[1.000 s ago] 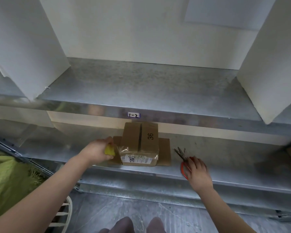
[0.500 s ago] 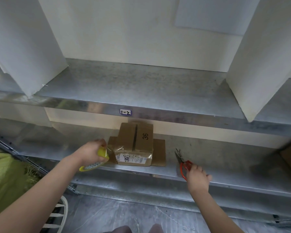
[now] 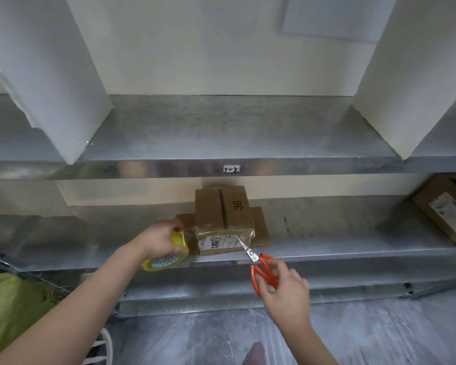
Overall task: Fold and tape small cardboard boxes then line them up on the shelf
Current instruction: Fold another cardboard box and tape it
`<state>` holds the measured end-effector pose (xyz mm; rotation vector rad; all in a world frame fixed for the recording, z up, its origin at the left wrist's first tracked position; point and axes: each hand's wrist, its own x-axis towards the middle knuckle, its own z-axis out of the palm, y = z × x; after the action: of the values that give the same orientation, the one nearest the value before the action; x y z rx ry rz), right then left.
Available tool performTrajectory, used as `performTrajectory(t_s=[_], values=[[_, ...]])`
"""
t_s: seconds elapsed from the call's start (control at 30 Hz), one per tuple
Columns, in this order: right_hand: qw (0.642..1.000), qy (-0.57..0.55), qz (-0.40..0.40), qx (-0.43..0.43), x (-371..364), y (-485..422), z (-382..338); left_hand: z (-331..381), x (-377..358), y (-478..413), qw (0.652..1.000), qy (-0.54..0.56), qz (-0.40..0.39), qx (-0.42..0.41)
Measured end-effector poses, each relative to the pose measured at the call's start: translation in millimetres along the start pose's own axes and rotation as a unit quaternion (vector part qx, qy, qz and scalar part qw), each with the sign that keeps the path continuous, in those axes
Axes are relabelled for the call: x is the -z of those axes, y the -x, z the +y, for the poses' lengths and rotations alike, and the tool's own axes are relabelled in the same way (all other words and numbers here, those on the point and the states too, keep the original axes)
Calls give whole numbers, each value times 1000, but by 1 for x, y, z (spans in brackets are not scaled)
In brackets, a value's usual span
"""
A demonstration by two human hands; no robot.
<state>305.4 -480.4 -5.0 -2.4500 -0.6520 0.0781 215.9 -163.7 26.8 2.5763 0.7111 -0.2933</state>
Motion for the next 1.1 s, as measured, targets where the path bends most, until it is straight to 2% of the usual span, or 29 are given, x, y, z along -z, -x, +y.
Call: performTrajectory(t_s=[0.1, 0.2, 0.33, 0.47, 0.7, 1.1], values=[[997, -55, -53, -31, -23, 23, -32, -4, 6, -2, 1000, -7, -16, -16], [980, -114, -133, -99, -45, 35, -55, -10, 13, -5, 999, -12, -42, -30], [907, -271, -250, -205, -62, 37, -82, -15, 22, -10, 996, -20, -71, -50], [855, -321, -313, -262, -70, 34, -98, -18, 25, -14, 995, -36, -71, -68], [825, -375, -316, -282, -80, 30, -118, -21, 27, -17, 992, -37, -80, -91], [830, -412, -277, -256, -88, 21, -114, -25, 27, -21, 990, -18, -94, -103]])
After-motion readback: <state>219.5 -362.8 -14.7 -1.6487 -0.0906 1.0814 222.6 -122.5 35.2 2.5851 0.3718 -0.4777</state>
